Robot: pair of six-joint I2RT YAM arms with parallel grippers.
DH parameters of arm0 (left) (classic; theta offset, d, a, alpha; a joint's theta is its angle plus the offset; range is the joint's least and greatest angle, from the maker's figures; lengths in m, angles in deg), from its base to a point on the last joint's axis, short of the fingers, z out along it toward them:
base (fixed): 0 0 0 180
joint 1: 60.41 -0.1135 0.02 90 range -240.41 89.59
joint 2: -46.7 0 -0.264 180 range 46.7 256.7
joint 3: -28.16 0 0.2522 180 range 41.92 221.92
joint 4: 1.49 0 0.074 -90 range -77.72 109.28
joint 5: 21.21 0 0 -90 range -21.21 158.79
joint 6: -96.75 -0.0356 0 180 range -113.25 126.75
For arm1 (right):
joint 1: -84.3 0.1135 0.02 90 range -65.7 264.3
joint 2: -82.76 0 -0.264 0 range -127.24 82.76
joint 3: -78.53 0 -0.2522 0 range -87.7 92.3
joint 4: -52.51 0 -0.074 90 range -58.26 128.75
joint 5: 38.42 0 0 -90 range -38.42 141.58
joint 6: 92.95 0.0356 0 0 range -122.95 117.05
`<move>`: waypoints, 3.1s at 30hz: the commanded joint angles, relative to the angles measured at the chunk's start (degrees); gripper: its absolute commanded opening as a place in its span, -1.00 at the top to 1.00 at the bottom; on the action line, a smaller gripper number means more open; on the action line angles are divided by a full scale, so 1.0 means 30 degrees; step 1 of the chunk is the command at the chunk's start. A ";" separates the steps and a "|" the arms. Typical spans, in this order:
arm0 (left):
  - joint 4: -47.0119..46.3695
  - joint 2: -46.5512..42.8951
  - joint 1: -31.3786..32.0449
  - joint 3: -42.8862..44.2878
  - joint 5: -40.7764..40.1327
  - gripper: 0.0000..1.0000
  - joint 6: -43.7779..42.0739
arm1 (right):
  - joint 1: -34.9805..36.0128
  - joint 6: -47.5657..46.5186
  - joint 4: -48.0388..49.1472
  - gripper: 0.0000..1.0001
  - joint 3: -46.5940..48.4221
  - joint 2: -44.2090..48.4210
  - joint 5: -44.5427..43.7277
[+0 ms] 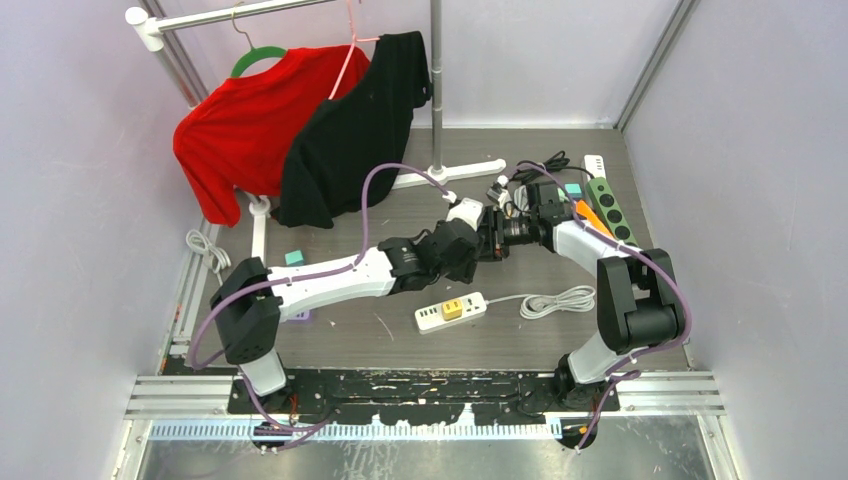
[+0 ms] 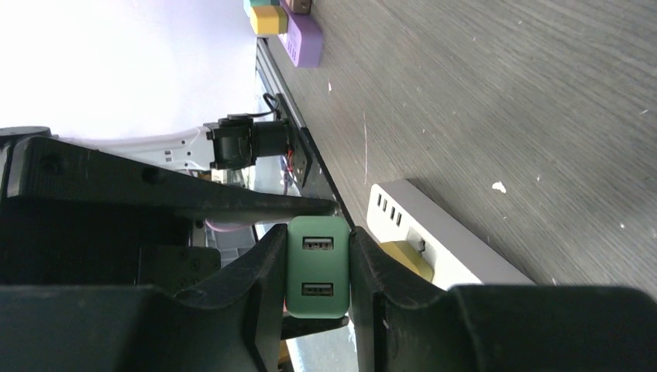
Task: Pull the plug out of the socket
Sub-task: Place the plug at the center of the board.
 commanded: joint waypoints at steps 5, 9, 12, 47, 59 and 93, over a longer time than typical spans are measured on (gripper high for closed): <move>0.0117 -0.0124 -0.0352 0.0627 0.1257 0.79 0.0000 | -0.0092 -0.0417 -0.0003 0.89 0.0730 -0.0009 0.0770; -0.0065 -0.0706 -0.0515 -0.0069 0.1371 0.98 0.0098 | -0.0101 -0.1512 -0.0791 0.45 0.0945 0.0084 0.0784; -0.0709 -0.1433 -0.0602 -0.1267 0.1084 1.00 0.0110 | -0.0102 -0.3079 -0.1819 0.06 0.1249 0.0192 0.0766; 0.5295 -0.6666 -0.8888 -0.9420 -0.6395 0.99 0.6927 | -0.0538 -0.4370 -0.2421 -0.99 0.1316 0.0269 0.0313; 0.4503 -0.6043 -1.2337 -0.9712 -0.4245 0.89 0.6602 | -0.0543 -0.4342 -0.2405 -1.00 0.1312 0.0386 0.0421; 0.6089 -0.9387 -1.3238 -0.9824 0.1832 -0.99 0.5023 | -0.2565 -0.8286 -0.6180 -1.00 0.2773 0.1399 -0.0482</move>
